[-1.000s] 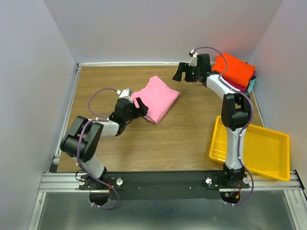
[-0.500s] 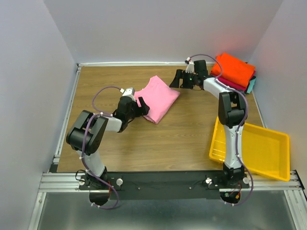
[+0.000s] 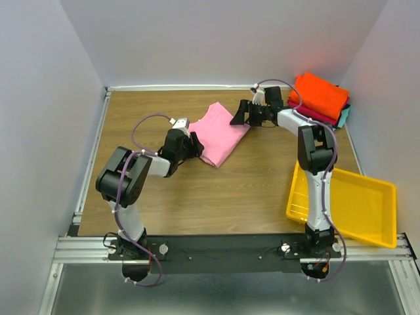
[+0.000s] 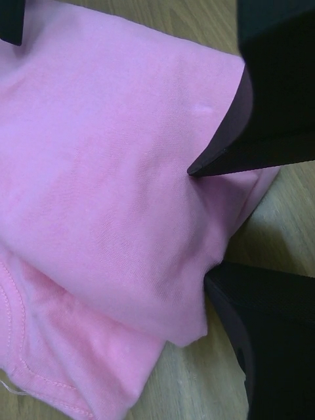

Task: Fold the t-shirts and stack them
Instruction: Neatly place the folded tshirt to the corner

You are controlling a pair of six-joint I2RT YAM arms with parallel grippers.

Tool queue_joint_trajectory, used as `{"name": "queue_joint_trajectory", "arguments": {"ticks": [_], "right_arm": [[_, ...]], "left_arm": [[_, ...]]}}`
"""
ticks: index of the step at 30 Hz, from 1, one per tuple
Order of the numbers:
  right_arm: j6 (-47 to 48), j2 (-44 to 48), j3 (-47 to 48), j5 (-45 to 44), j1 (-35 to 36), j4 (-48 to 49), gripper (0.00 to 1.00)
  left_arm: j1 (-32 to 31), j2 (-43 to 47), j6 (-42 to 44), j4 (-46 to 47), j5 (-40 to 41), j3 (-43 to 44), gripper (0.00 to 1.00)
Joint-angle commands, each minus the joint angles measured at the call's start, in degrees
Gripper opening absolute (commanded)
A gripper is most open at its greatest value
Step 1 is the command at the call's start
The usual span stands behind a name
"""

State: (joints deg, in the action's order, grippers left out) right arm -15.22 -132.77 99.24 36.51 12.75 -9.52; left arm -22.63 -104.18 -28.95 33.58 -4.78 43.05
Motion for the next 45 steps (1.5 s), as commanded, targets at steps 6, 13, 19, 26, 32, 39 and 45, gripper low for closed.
{"name": "queue_joint_trajectory", "arguments": {"ticks": [6,13,19,26,32,39,45], "right_arm": [[-1.0,-4.9,0.2,4.1,0.1,-0.9,0.99],[-0.6,-5.4,0.2,5.6,0.3,-0.9,0.78],[-0.1,-5.1,-1.9,6.7,0.4,-0.9,0.56],[-0.5,-4.0,-2.0,5.0,0.4,-0.9,0.04],[-1.7,0.0,-2.2,-3.4,0.3,-1.3,0.02],[-1.6,3.6,1.9,-15.7,-0.2,-4.9,0.01],[-2.2,2.7,8.9,-22.4,-1.3,-8.8,0.01]], "left_arm": [[-1.1,-4.0,3.3,-3.6,-3.0,2.2,0.56],[-1.3,-4.4,3.9,-3.7,-3.6,2.8,0.56],[-1.3,-5.2,4.2,-4.2,-4.4,4.1,0.56],[-1.4,-4.0,4.3,-4.6,-4.7,4.5,0.67],[-1.4,-0.4,3.9,-5.5,-5.4,4.9,0.81],[-1.4,6.1,3.5,-5.5,-5.7,2.1,0.83],[-1.4,9.9,3.5,-5.4,-5.7,-0.3,0.83]]}}
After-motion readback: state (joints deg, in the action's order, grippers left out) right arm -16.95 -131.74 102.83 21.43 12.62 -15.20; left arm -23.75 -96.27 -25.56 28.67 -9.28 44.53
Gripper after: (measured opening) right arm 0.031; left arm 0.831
